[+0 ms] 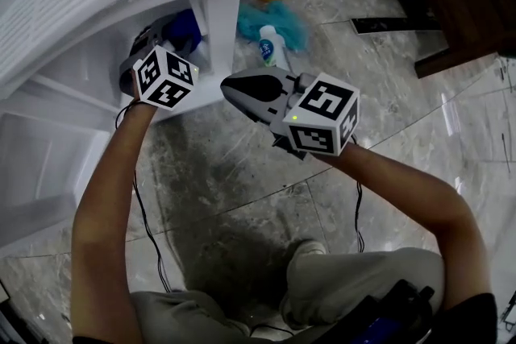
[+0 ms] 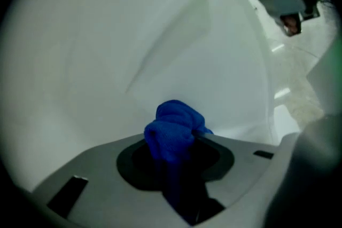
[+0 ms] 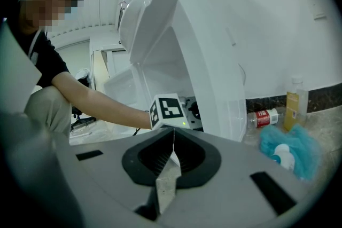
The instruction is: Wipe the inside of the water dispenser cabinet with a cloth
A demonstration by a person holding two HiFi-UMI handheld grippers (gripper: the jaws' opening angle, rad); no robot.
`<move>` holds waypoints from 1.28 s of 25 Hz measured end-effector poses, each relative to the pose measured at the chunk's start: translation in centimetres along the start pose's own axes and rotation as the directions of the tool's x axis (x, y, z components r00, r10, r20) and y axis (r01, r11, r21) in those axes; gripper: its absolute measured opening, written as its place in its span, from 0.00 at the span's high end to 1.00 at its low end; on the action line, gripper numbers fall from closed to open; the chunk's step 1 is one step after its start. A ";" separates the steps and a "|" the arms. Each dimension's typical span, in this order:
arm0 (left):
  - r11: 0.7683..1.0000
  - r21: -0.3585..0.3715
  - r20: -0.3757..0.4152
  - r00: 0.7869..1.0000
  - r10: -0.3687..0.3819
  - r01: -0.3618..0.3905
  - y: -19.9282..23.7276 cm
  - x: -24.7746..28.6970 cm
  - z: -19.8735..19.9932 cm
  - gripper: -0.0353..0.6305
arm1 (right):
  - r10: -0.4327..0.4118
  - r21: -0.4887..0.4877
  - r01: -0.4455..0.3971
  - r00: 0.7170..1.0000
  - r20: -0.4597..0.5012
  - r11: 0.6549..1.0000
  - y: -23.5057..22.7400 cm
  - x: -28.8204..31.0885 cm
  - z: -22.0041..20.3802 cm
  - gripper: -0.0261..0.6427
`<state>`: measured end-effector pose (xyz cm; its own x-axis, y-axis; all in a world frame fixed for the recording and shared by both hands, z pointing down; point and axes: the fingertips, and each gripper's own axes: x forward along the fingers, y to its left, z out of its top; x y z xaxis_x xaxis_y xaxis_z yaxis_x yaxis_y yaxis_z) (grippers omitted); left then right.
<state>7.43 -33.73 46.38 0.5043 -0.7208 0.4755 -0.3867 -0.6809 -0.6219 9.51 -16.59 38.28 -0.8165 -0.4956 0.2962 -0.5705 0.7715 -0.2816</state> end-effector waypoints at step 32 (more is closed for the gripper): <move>0.741 -0.642 0.383 0.756 0.531 -0.195 14.0 -10.8 12.6 0.75 | 0.069 0.019 -0.068 0.995 -0.068 0.998 2.4 0.2 -2.2 0.96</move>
<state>6.30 -33.86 24.74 0.4716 -0.8568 -0.2083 -0.8809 -0.4473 -0.1546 8.18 -13.92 39.66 -0.8459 -0.4130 0.3373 -0.5155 0.7955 -0.3187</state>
